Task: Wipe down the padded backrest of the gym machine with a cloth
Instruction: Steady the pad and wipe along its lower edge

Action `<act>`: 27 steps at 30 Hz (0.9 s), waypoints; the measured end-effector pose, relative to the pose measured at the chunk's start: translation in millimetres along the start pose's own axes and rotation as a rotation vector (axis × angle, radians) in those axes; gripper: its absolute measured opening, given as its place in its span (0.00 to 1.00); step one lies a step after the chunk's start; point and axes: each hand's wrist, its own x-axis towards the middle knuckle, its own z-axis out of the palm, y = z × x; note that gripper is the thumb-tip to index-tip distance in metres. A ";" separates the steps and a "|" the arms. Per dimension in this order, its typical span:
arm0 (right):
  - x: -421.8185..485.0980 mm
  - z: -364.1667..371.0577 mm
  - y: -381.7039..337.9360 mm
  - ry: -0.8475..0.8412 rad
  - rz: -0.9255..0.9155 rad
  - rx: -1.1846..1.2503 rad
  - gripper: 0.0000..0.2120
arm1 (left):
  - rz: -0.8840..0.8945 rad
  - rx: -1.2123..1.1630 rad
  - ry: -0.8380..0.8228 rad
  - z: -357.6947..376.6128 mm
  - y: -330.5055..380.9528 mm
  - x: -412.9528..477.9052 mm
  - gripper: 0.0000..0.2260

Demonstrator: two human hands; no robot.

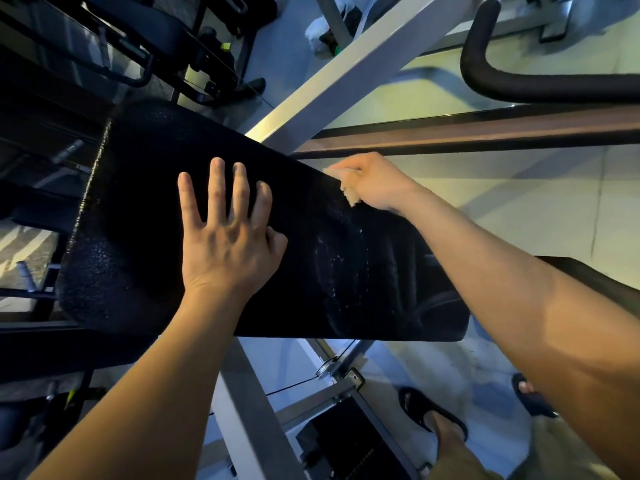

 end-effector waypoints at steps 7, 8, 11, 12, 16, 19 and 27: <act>-19.6 -3.2 31.4 -0.046 -0.170 -0.218 0.21 | -0.007 0.026 -0.007 2.2 0.9 -0.9 0.29; -17.0 -0.3 29.2 -0.020 -0.198 -0.232 0.20 | -0.009 0.028 -0.009 2.0 0.7 -1.2 0.29; -14.3 8.0 31.0 0.009 -0.251 -0.233 0.19 | -0.015 0.035 -0.019 1.1 0.2 -1.8 0.29; -16.4 8.5 37.8 0.019 -0.241 -0.218 0.19 | -0.013 0.031 -0.021 0.9 0.2 -1.7 0.29; -25.3 -2.1 93.2 0.068 -0.042 -0.417 0.13 | -0.005 0.031 -0.020 2.0 -0.5 -0.9 0.30; -20.8 -8.2 110.9 0.060 0.155 -0.482 0.16 | 0.002 0.020 -0.015 3.0 -0.5 -0.6 0.30; -3.7 -8.8 63.8 0.006 -0.048 -0.284 0.16 | 0.002 0.029 -0.026 2.8 0.2 -0.3 0.30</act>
